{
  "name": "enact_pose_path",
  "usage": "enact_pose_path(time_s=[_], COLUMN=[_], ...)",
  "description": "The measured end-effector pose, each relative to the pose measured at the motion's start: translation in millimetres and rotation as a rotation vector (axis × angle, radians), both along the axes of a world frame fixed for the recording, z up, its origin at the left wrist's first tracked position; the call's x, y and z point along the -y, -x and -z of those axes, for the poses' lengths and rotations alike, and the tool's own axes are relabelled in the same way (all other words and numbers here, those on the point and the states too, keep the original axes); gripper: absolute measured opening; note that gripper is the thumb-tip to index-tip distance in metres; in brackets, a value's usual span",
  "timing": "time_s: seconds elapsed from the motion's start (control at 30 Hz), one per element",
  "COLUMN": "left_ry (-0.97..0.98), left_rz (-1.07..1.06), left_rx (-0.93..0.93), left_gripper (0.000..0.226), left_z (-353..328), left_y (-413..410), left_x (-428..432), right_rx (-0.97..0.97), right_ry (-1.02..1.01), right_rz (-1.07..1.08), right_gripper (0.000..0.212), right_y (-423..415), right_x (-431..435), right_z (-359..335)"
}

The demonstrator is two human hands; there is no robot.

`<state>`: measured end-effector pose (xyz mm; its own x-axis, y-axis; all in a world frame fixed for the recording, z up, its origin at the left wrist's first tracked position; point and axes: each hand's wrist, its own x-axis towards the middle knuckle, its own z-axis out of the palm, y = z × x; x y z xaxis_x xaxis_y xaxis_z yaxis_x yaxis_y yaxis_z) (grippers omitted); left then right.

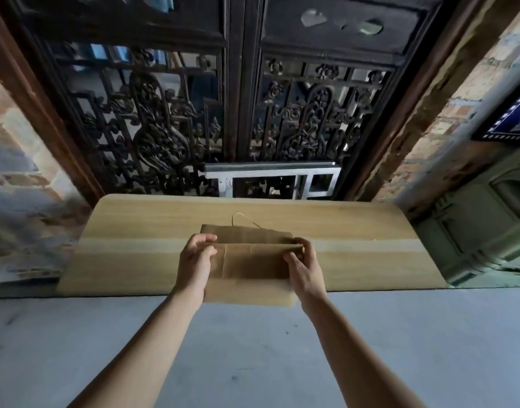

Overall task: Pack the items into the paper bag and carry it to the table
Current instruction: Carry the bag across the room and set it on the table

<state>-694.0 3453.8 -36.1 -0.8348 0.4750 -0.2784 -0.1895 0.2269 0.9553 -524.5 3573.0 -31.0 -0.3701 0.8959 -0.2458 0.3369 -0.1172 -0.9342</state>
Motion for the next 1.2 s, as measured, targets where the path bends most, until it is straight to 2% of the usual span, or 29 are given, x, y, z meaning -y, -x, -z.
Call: enact_pose_path(time_s=[0.2,0.33,0.5,0.67,0.77,0.93,1.2], left_ry=[-0.021,-0.023,0.036,0.074,0.096,0.080,0.121], left_rz=[-0.014,-0.013,0.035,0.084,0.112,0.130,0.116], left_rx=[0.070,0.101,0.125,0.117,0.054,-0.067,-0.045], left_gripper=[0.031,0.033,0.041,0.050,0.054,0.047,0.041], left_z=[44,75,115,138,136,119,69], left_y=[36,44,52,52,51,50,35], left_x=[-30,-37,-41,-35,-36,-32,-19], right_rx=[0.051,0.076,0.199,0.284,0.310,0.346,0.374], right_ry=[0.002,0.024,0.055,-0.037,-0.054,-0.126,-0.263], right_rz=[0.032,0.035,-0.035,-0.094,-0.104,-0.123,-0.190], right_gripper=[0.027,0.035,0.035,0.039,0.040,0.045,0.053], right_y=[41,48,51,48,50,50,36], right_x=[-32,-37,-46,-49,-52,-53,-49], right_z=[40,69,104,118,119,108,62])
